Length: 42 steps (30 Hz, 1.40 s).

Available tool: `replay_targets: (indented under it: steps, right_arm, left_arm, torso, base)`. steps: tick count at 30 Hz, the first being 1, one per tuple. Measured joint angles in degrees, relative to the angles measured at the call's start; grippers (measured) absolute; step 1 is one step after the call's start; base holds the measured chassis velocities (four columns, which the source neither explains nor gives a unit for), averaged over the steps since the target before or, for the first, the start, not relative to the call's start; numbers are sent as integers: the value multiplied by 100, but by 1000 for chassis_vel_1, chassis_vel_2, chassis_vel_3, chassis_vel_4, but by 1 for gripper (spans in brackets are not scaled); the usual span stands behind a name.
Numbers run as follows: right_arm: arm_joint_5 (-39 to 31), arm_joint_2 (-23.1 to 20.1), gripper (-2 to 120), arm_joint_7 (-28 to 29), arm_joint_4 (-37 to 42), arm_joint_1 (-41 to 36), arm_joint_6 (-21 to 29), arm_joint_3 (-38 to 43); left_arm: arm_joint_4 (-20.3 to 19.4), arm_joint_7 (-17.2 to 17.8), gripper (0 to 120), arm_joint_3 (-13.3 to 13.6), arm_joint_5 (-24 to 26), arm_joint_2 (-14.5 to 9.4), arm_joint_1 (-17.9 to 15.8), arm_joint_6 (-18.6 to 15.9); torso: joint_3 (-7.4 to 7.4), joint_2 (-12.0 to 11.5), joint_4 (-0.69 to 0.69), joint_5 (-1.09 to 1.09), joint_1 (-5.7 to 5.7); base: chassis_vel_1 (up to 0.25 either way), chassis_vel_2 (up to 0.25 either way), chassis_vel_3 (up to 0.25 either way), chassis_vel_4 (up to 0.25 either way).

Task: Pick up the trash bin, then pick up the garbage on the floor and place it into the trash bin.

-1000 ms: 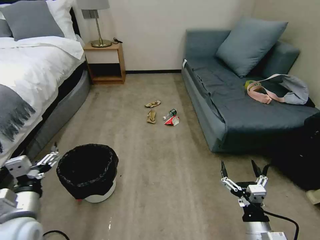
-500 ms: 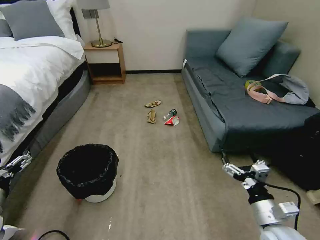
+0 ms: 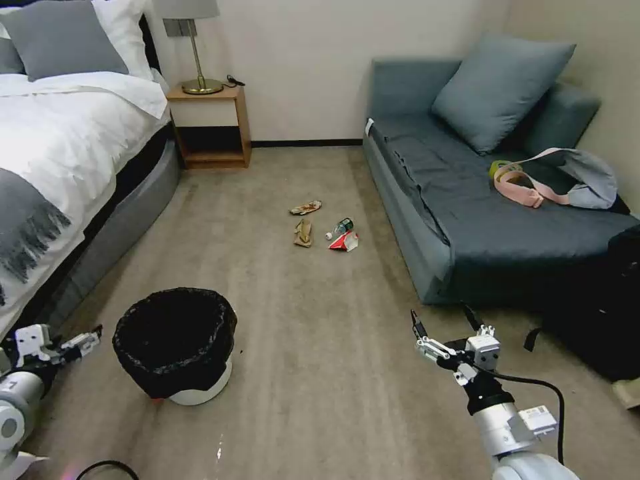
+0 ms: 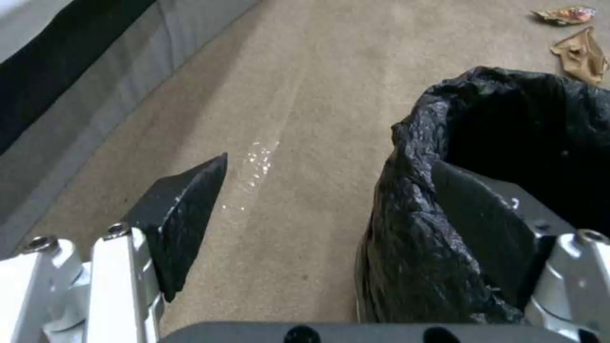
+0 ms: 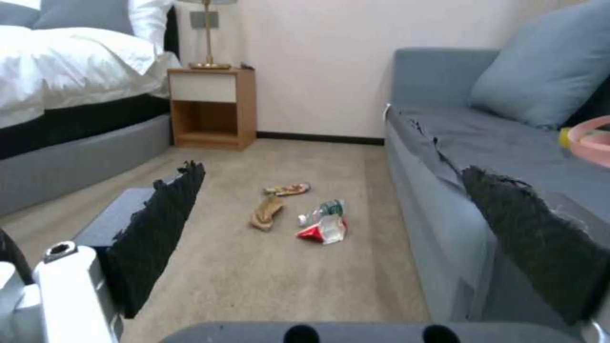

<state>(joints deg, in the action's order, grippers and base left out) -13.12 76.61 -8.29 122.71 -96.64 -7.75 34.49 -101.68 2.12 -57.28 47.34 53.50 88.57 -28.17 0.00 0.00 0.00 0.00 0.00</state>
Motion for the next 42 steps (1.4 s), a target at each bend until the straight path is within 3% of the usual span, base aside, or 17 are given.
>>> replay_targets:
  steps: [5, 7, 9, 10, 13, 19, 24, 32, 37, 39, 42]
  right_arm:
    - [-7, -3, 100, -16, -152, 91, -42, -45]
    - [-5, -1, 100, -26, -245, 156, -72, -94]
    - [-2, -1, 100, -30, -339, 220, -102, -160]
    - [-2, -1, 100, -30, -339, 220, -102, -160]
    - [4, 12, 100, -39, -393, 288, -114, -228]
    - [94, 59, 100, -24, -419, 375, -82, -322]
    - [260, 138, 100, 33, -475, 364, -64, -365]
    - [294, 148, 100, 70, -436, 233, -122, -252]
    - [291, 146, 100, 73, -413, 221, -144, -242]
    - [285, 143, 100, 73, -390, 187, -179, -231]
    - [278, 139, 100, 71, -362, 160, -205, -221]
  left_arm:
    - [90, -27, 83, 119, -45, -35, -68, -24]
    - [295, -103, 83, 495, -257, -79, -298, -98]
    - [613, -229, 84, 1087, -610, -138, -664, -209]
    - [613, -229, 84, 1087, -610, -138, -664, -209]
    - [715, -304, 86, 1491, -940, 12, -940, -241]
    - [767, -289, 86, 1596, -1007, 86, -1042, -244]
    - [906, -312, 77, 1608, -1078, 115, -1106, -212]
    - [747, -364, 45, 1518, -1147, 215, -888, -170]
    - [670, -407, 33, 1471, -1155, 257, -799, -166]
    - [570, -418, 19, 1417, -1159, 301, -720, -164]
    - [492, -431, 12, 1374, -1166, 345, -662, -152]
  torso:
    - [0, 0, 2, 1, 0]
    - [0, 0, 2, 1, 0]
    - [0, 0, -1, -1, 0]
    - [0, 0, -1, -1, 0]
    - [0, 0, -2, 0, 0]
    - [-1, 0, 2, 5, 0]
    - [-1, 0, 2, 8, 0]
    - [-1, 1, 2, 1, 0]
    - [-1, 0, 2, -3, 0]
    - [-1, 0, 1, -3, 0]
    - [-1, 0, 0, -2, 0]
  base:
    - [0, 0, 0, 0]
    - [0, 0, 0, 0]
    - [0, 0, 0, 0]
    - [0, 0, 0, 0]
    - [0, 0, 0, 0]
    - [0, 0, 0, 0]
    - [0, 0, 0, 0]
    - [0, 0, 0, 0]
    - [0, 0, 0, 0]
    - [0, 0, 0, 0]
    - [0, 0, 0, 0]
